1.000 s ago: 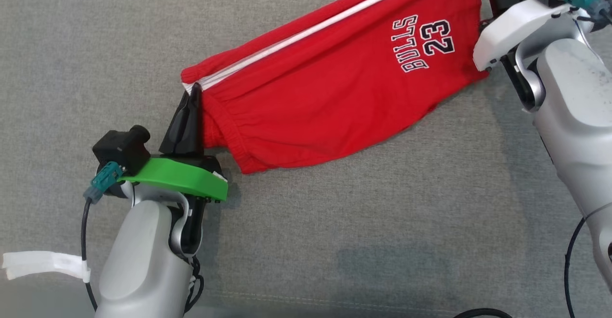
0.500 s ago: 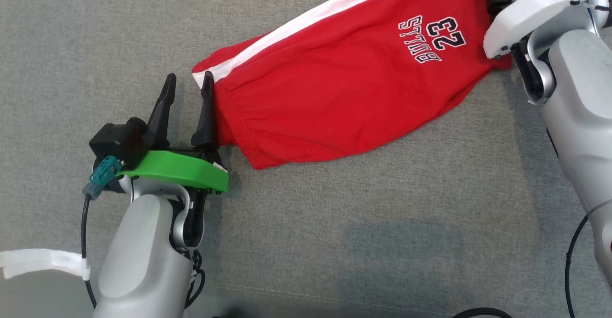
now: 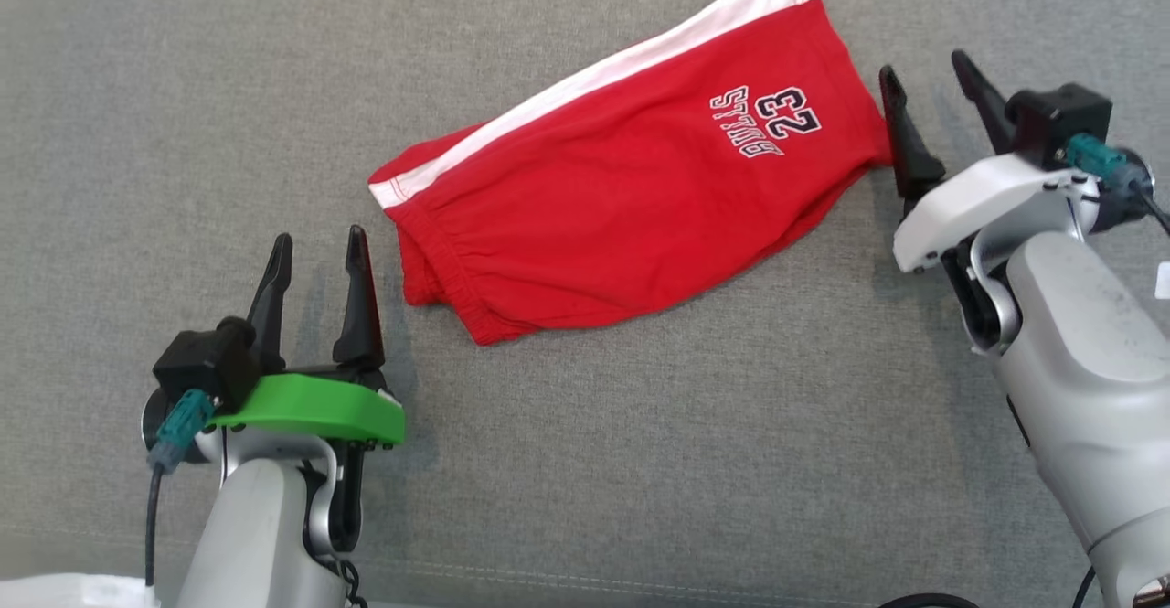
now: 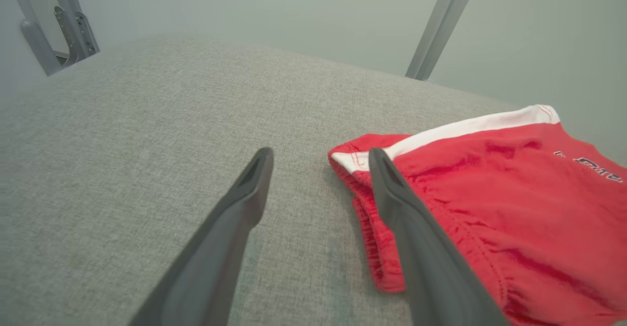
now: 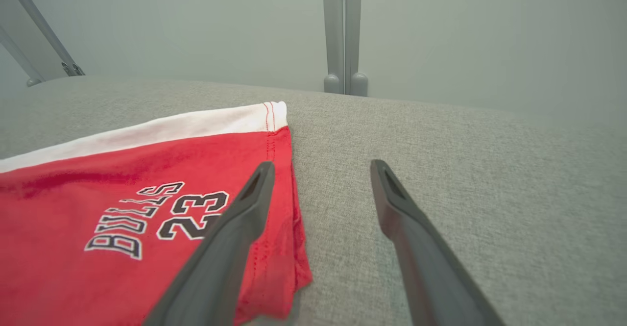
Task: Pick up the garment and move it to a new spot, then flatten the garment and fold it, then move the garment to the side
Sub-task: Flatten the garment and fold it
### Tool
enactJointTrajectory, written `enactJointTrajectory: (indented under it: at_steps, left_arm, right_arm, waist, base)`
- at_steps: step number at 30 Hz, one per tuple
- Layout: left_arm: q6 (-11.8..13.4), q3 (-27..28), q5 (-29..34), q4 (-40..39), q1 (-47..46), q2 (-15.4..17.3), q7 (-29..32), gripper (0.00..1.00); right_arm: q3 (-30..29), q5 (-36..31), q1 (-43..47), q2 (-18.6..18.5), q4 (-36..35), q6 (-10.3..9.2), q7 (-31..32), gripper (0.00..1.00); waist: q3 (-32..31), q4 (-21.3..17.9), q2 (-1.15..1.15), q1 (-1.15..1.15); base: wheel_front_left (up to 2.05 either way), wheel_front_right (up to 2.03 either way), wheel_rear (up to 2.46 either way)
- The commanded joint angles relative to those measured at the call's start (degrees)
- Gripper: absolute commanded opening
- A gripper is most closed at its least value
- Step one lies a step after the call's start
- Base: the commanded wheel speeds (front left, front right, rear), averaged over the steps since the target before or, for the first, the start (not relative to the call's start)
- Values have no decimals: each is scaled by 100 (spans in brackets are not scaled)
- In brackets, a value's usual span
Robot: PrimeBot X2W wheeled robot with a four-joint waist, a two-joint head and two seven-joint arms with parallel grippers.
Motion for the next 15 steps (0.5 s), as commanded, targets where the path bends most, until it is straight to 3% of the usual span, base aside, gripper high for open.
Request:
enactJointTrajectory:
  at_steps: [1, 15]
  left_arm:
    - [25, 54, 45, -47, 127, 24, 4, 100]
    - [55, -4, 18, -287, 484, 22, 4, 100]
  right_arm:
    - [20, 52, 120, 8, 30, -12, -16, 100]
    - [505, 852, 123, -88, 1250, -11, 27, 100]
  waist:
    - [-236, -54, 0, 0]
    - [-288, 641, 0, 0]
  base:
    - [0, 0, 0]
    - [0, 0, 0]
